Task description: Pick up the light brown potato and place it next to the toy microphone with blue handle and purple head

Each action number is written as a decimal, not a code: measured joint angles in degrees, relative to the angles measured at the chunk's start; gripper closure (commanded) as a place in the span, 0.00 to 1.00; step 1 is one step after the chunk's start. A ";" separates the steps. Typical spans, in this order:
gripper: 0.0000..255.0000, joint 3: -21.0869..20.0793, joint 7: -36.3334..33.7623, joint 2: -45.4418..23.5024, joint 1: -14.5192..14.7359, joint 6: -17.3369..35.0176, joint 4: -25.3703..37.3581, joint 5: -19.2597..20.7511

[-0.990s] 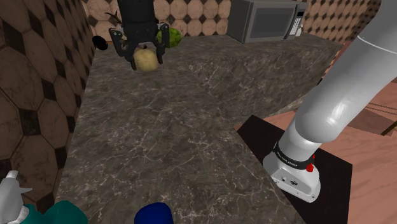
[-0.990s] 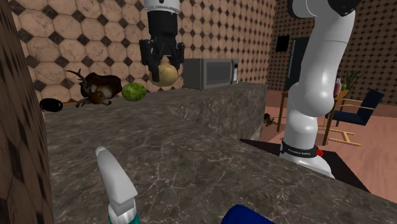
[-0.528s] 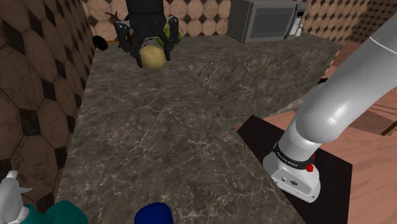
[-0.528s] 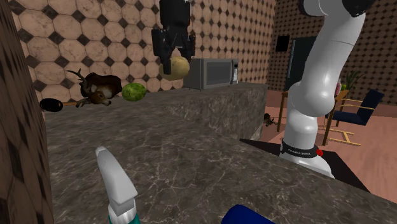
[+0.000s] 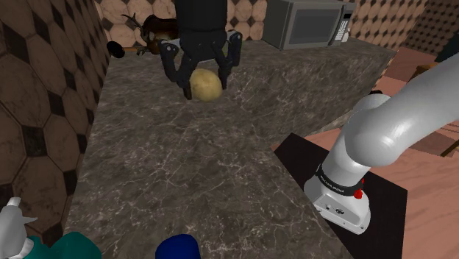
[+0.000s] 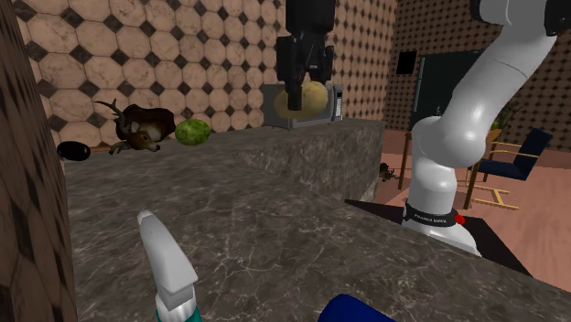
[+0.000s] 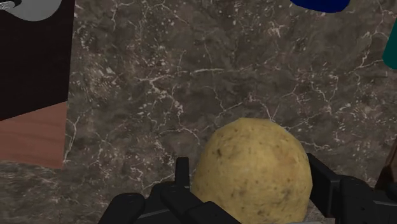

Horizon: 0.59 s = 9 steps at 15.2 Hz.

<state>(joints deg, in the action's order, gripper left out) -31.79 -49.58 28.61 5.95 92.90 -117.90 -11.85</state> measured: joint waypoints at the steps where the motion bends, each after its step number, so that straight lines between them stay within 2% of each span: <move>1: 1.00 0.26 -0.16 2.18 0.83 -0.60 -1.45 -0.94; 9: 1.00 -1.15 -5.38 14.09 6.94 -5.77 -7.07 -7.07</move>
<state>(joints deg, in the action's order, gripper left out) -32.94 -54.95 42.70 12.89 87.14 -124.97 -18.92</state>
